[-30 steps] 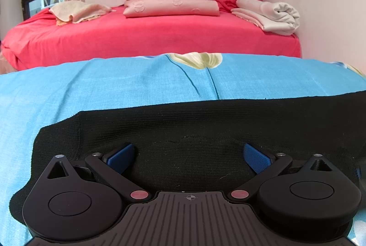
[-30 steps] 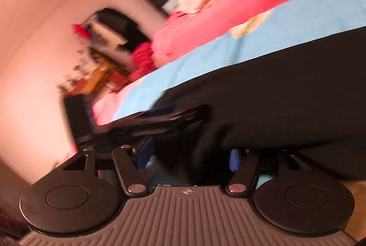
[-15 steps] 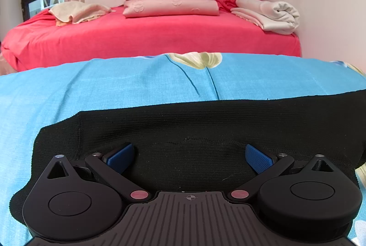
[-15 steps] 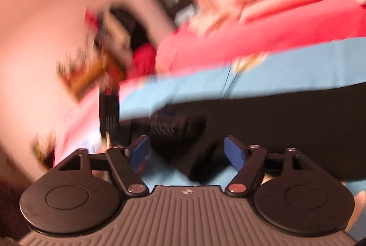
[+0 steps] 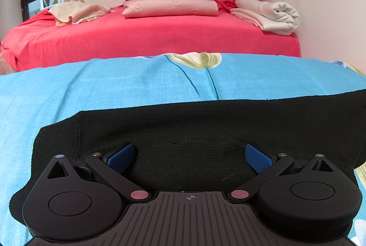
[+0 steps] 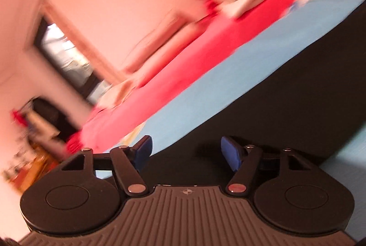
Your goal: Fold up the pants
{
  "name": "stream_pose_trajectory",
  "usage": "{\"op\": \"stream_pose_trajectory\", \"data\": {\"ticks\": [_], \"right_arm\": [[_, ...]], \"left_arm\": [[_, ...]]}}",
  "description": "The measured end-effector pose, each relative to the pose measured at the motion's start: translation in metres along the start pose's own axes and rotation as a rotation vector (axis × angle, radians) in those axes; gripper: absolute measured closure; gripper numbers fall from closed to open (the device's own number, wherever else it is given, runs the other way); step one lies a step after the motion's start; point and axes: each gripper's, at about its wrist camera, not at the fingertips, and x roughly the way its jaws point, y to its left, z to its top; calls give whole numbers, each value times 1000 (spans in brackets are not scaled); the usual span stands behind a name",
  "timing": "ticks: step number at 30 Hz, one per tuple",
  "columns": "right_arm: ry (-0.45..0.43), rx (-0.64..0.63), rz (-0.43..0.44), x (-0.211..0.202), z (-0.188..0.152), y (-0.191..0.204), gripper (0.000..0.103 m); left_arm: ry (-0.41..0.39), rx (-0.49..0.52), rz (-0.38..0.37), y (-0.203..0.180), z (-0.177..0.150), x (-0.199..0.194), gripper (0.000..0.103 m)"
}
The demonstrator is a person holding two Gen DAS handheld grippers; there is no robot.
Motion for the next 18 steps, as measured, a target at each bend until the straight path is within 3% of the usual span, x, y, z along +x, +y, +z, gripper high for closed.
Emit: {"op": "stream_pose_trajectory", "data": {"ticks": [1, 5, 7, 8, 10, 11, 12, 14, 16, 18], "right_arm": [[-29, 9, -38, -4, 9, -12, 34], [-97, 81, -186, -24, 43, -59, 56], [-160, 124, -265, -43, 59, -78, 54], [-206, 125, -346, -53, 62, -82, 54], [-314, 143, -480, -80, 71, -85, 40], [-362, 154, -520, -94, 71, -86, 26], [-404, 167, -565, -106, 69, -84, 24], [-383, 235, -644, -119, 62, -81, 25], [-286, 331, -608, -122, 48, -82, 25], [-193, 411, -457, -117, 38, -90, 25]], "left_arm": [[0, 0, 0, 0, 0, 0, 0], [0, 1, 0, 0, 0, 0, 0], [0, 1, 0, 0, 0, 0, 0], [0, 0, 0, 0, 0, 0, 0], [0, 1, 0, 0, 0, 0, 0], [0, 0, 0, 0, 0, 0, 0], [0, 0, 0, 0, 0, 0, 0], [0, 1, 1, 0, 0, 0, 0], [0, 0, 0, 0, 0, 0, 0], [0, 1, 1, 0, 0, 0, 0]]}}
